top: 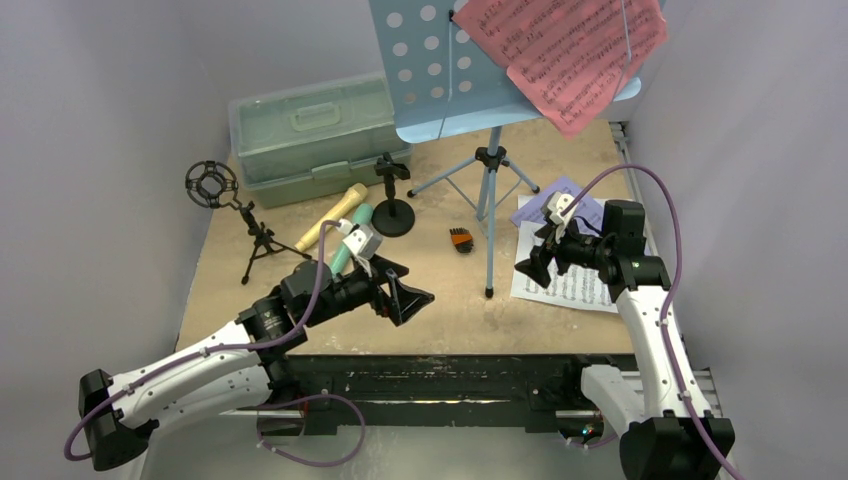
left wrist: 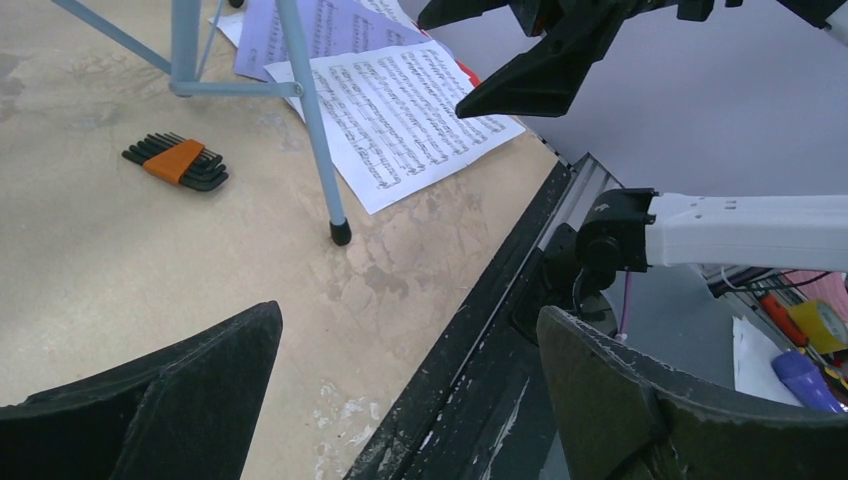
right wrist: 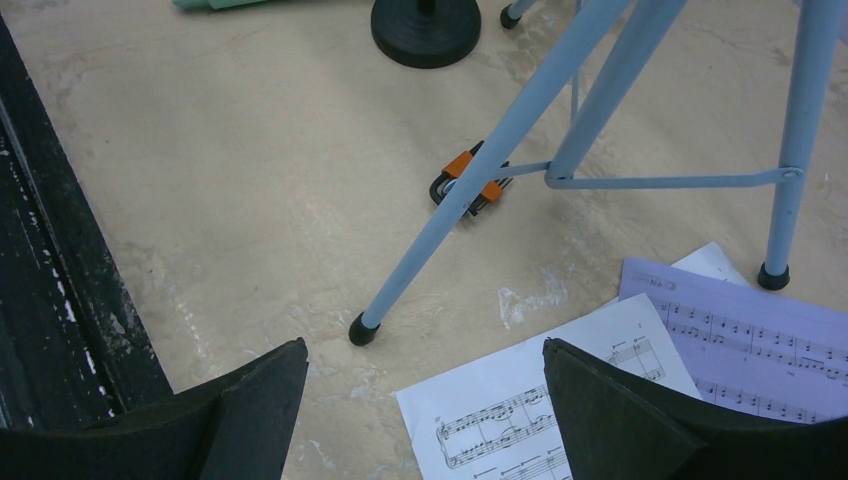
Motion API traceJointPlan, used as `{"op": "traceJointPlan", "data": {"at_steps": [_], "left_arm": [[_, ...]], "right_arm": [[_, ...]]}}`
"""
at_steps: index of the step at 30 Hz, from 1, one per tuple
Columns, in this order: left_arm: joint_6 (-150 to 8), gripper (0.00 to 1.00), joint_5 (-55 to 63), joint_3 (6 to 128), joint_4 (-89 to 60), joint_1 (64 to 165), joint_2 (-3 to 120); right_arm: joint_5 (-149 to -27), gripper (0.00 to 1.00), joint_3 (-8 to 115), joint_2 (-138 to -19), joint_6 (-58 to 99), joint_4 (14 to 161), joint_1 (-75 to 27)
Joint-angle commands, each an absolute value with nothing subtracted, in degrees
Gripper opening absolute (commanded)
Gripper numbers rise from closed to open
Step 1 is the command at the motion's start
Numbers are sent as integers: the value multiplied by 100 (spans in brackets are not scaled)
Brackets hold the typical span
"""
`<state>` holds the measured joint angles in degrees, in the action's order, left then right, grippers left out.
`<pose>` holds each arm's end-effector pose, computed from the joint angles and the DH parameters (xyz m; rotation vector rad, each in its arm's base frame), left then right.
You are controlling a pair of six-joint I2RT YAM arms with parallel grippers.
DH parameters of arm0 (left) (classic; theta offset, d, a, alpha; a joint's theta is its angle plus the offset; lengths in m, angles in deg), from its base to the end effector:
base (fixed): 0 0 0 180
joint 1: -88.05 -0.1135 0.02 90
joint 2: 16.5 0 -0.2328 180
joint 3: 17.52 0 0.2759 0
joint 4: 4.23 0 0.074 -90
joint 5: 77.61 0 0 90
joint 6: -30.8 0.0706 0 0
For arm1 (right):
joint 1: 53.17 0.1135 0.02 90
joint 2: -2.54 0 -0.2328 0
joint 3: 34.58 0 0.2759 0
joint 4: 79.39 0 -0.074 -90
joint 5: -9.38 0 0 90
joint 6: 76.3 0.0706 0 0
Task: Pack up the instrument practice props
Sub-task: Pick up the sheet music from the music stand.
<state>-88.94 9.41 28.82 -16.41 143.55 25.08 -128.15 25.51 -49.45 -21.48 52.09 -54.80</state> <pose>0.1466 -0.2197 0.2722 0.4509 1.7833 -1.1287 0.2438 0.0452 0.2569 -0.9799 1.8222 0.5514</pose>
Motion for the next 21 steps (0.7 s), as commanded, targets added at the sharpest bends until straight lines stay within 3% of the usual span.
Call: {"op": "traceJointPlan", "data": {"at_steps": [1,21], "left_arm": [[-9135,100,521,3045,-1232,14324,2597],[-8862,100,710,3117,-1616,14324,2515]], "right_arm": [[-12914,92,2536,-4844,-2249,5292,-5502],[-12991,93,2677,-4642,-2629,4904,-5503]]}}
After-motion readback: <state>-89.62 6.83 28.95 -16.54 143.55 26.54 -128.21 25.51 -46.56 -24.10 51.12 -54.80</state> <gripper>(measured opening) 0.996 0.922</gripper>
